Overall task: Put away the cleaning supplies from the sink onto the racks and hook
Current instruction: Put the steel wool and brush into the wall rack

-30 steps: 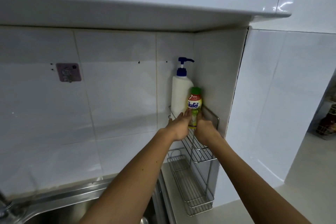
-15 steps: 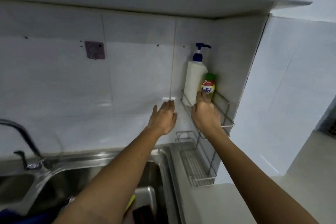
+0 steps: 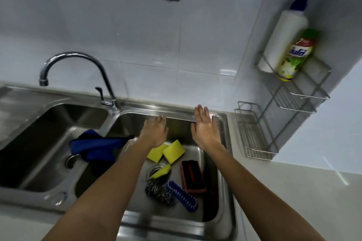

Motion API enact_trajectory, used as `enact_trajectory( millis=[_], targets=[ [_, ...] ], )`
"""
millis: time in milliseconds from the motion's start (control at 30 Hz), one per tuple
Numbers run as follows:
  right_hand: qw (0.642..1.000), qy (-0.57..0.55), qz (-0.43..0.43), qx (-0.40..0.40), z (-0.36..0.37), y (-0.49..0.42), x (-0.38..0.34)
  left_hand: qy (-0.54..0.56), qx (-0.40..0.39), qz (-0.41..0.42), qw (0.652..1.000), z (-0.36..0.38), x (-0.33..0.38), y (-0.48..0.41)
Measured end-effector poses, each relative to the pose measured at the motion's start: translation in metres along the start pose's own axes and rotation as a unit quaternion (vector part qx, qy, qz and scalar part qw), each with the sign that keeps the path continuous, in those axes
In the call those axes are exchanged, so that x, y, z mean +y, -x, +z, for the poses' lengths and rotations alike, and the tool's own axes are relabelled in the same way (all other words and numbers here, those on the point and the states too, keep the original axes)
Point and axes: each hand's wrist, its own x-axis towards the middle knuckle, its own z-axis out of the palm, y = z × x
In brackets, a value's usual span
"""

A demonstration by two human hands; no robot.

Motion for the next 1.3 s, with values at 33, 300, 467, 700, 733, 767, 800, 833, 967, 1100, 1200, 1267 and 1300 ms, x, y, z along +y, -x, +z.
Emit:
enact_trajectory(
  millis=[33,300,467,700,733,767,800,833,967,1100,1200,1267,1300],
  targets=[
    [1.0,0.0,-0.006,-0.023,0.014,0.003,-0.005,0.0,-0.013,-0.011,1.0,0.011,-0.006,0.007],
    [0.99,0.003,-0.021,-0.141,0.098,0.03,-0.014,0.006,-0.102,-0.042,0.994,0.069,-0.02,0.046],
    [0.986,-0.017,-0.028,-0.165,0.122,0.04,-0.019,0.011,-0.144,-0.061,0.988,0.094,-0.019,0.063],
    [0.976,-0.032,-0.024,-0.216,0.147,0.064,-0.013,0.031,-0.183,-0.061,0.981,0.126,-0.019,0.071],
    [0.974,-0.032,-0.021,-0.224,0.15,0.068,-0.011,0.034,-0.189,-0.061,0.979,0.13,-0.019,0.071],
    [0.973,-0.028,-0.02,-0.23,0.153,0.072,-0.009,0.036,-0.196,-0.06,0.978,0.134,-0.018,0.071],
    [0.972,-0.023,-0.02,-0.234,0.156,0.075,-0.007,0.035,-0.203,-0.059,0.977,0.136,-0.017,0.071],
    [0.971,-0.02,-0.021,-0.239,0.159,0.077,-0.005,0.038,-0.21,-0.058,0.975,0.139,-0.016,0.07],
    [0.967,-0.025,-0.018,-0.254,0.168,0.084,-0.001,0.049,-0.23,-0.053,0.971,0.148,-0.012,0.07],
    [0.962,-0.03,-0.014,-0.27,0.175,0.091,-0.001,0.045,-0.238,-0.053,0.969,0.16,-0.009,0.074],
    [0.96,-0.034,-0.012,-0.277,0.179,0.094,-0.001,0.047,-0.24,-0.055,0.968,0.167,-0.01,0.074],
    [0.958,-0.032,-0.013,-0.284,0.182,0.096,0.001,0.047,-0.248,-0.058,0.966,0.171,-0.012,0.073],
    [0.956,-0.029,-0.016,-0.29,0.183,0.097,0.002,0.047,-0.251,-0.06,0.965,0.173,-0.012,0.073]
  ],
)
